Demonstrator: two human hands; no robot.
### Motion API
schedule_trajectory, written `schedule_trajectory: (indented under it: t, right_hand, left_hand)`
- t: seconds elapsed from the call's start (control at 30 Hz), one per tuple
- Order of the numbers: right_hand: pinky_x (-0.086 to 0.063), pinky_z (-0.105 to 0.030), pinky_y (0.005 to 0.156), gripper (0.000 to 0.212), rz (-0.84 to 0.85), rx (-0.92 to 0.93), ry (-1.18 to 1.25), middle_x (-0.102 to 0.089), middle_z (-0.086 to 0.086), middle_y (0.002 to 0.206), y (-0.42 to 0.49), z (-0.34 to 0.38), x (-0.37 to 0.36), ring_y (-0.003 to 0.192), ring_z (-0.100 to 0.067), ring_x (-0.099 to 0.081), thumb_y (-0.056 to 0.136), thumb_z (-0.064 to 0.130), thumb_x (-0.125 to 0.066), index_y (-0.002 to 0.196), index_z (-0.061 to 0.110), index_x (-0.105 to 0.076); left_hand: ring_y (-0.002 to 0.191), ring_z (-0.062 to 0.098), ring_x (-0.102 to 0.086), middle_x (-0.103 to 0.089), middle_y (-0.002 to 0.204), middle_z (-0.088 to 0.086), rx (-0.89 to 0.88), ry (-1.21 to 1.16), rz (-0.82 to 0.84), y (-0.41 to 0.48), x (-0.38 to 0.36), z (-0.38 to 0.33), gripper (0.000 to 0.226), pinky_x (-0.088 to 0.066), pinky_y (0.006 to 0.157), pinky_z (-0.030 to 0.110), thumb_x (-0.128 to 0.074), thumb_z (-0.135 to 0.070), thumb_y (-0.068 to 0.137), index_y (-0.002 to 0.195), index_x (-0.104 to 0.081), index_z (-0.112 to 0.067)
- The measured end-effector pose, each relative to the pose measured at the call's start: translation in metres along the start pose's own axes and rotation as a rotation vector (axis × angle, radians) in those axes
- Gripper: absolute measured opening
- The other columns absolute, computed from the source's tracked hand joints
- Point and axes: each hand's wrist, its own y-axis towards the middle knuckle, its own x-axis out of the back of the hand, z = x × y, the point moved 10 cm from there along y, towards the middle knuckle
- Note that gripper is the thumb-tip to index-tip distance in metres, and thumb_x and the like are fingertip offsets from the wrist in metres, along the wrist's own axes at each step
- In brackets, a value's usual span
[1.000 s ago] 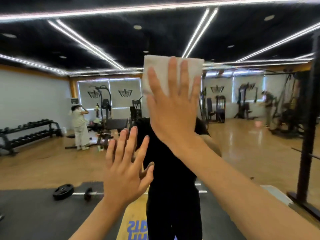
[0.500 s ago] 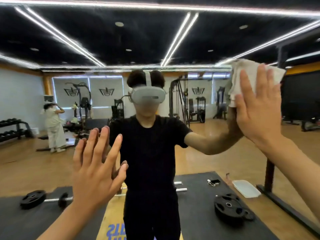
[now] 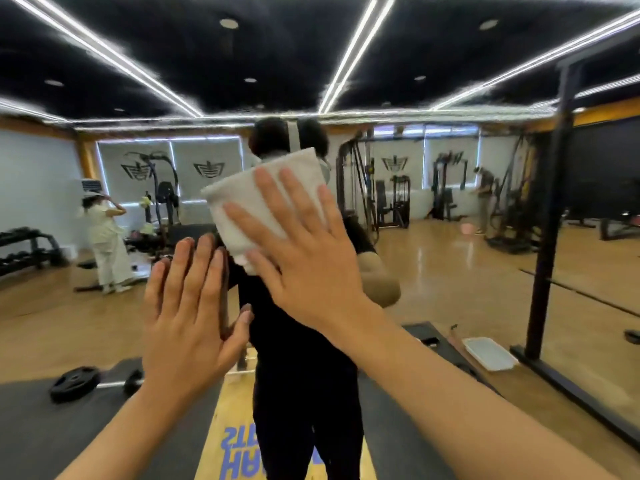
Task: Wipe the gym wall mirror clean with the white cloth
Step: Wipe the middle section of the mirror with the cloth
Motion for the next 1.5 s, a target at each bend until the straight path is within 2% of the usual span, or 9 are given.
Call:
schedule_trajectory:
  t: [0.1, 0.17, 0.27, 0.5, 0.7, 0.93, 1.2, 1.33, 1.5]
  right_hand:
    - [-0.007, -0.061, 0.128, 0.056, -0.049, -0.156, -0.041, -0.008, -0.01, 0.176, -0.025, -0.081, 0.021, 0.163, -0.032, -0.002, 0.113, 0.046, -0.032, 0.167, 0.033, -0.023]
    - [-0.004, -0.061, 0.129, 0.058, -0.049, -0.311, -0.07, 0.0, -0.011, 0.176, -0.028, -0.121, 0.031, 0.163, -0.032, 0.004, 0.114, 0.047, -0.025, 0.169, 0.032, -0.014]
    - [-0.001, -0.062, 0.128, 0.058, -0.109, -0.406, -0.074, 0.001, -0.016, 0.176, -0.036, -0.107, 0.024, 0.162, -0.035, 0.006, 0.114, 0.043, -0.024, 0.169, 0.028, -0.012]
    - [-0.011, -0.06, 0.128, 0.056, 0.113, -0.017, -0.071, -0.008, -0.008, 0.176, -0.155, -0.011, -0.037, 0.162, -0.034, -0.008, 0.111, 0.043, -0.031, 0.166, 0.036, -0.025]
    - [-0.002, -0.061, 0.128, 0.058, -0.159, -0.321, -0.045, -0.004, -0.016, 0.175, 0.014, -0.066, 0.031, 0.162, -0.036, 0.0, 0.114, 0.044, -0.024, 0.168, 0.028, -0.018]
    - [-0.004, -0.054, 0.131, 0.051, 0.141, -0.095, -0.037, -0.008, -0.005, 0.177, -0.198, -0.005, -0.051, 0.163, -0.031, -0.009, 0.112, 0.044, -0.029, 0.162, 0.039, -0.033]
    - [-0.006, -0.061, 0.128, 0.059, -0.103, -0.317, -0.074, 0.0, -0.014, 0.176, -0.028, -0.129, 0.036, 0.163, -0.033, 0.004, 0.113, 0.045, -0.023, 0.169, 0.029, -0.013]
    - [-0.009, -0.065, 0.127, 0.058, -0.078, -0.392, -0.022, 0.0, -0.016, 0.176, -0.114, -0.101, 0.002, 0.162, -0.037, 0.001, 0.114, 0.042, -0.024, 0.168, 0.027, -0.015]
    - [-0.015, -0.061, 0.122, 0.056, 0.165, -0.362, 0.018, 0.002, -0.008, 0.177, -0.235, -0.063, -0.04, 0.163, -0.033, 0.001, 0.113, 0.046, -0.019, 0.168, 0.038, -0.009]
  left_hand:
    - [0.162, 0.036, -0.017, -0.019, 0.175, 0.017, -0.004, 0.035, 0.022, 0.001, -0.002, -0.003, 0.078, -0.014, 0.13, 0.057, -0.048, -0.043, 0.103, 0.168, -0.021, -0.008]
    - [0.162, 0.036, -0.014, -0.015, 0.176, 0.015, -0.007, 0.052, 0.027, 0.003, -0.003, -0.005, 0.073, -0.013, 0.13, 0.057, -0.041, -0.044, 0.105, 0.168, -0.022, -0.011]
    - [0.163, 0.035, -0.013, -0.015, 0.176, 0.014, 0.004, 0.059, 0.029, 0.005, -0.003, -0.006, 0.072, -0.011, 0.131, 0.056, -0.044, -0.043, 0.104, 0.167, -0.026, -0.012]
    - [0.162, 0.04, -0.015, -0.019, 0.173, 0.021, -0.02, 0.07, 0.057, 0.001, -0.003, -0.007, 0.062, -0.01, 0.13, 0.058, -0.045, -0.042, 0.107, 0.165, -0.037, -0.021]
    - [0.161, 0.041, -0.017, -0.021, 0.173, 0.022, -0.044, 0.068, 0.047, 0.004, -0.003, -0.005, 0.061, -0.015, 0.129, 0.059, -0.045, -0.041, 0.107, 0.164, -0.038, -0.02]
    - [0.16, 0.042, -0.02, -0.021, 0.173, 0.021, -0.039, 0.068, 0.03, 0.002, -0.002, -0.004, 0.061, -0.016, 0.129, 0.058, -0.047, -0.041, 0.106, 0.163, -0.04, -0.02]
    - [0.159, 0.044, -0.021, -0.02, 0.173, 0.022, -0.038, 0.053, 0.024, 0.002, -0.002, -0.006, 0.062, -0.017, 0.127, 0.061, -0.045, -0.04, 0.106, 0.164, -0.038, -0.019]
    - [0.159, 0.045, -0.021, -0.021, 0.172, 0.023, -0.037, 0.05, 0.028, 0.002, -0.002, -0.006, 0.061, -0.016, 0.128, 0.061, -0.046, -0.04, 0.106, 0.163, -0.04, -0.017]
    - [0.16, 0.042, -0.019, -0.02, 0.173, 0.021, -0.031, 0.035, 0.031, 0.003, 0.0, -0.006, 0.063, -0.018, 0.127, 0.063, -0.047, -0.04, 0.105, 0.164, -0.038, -0.019]
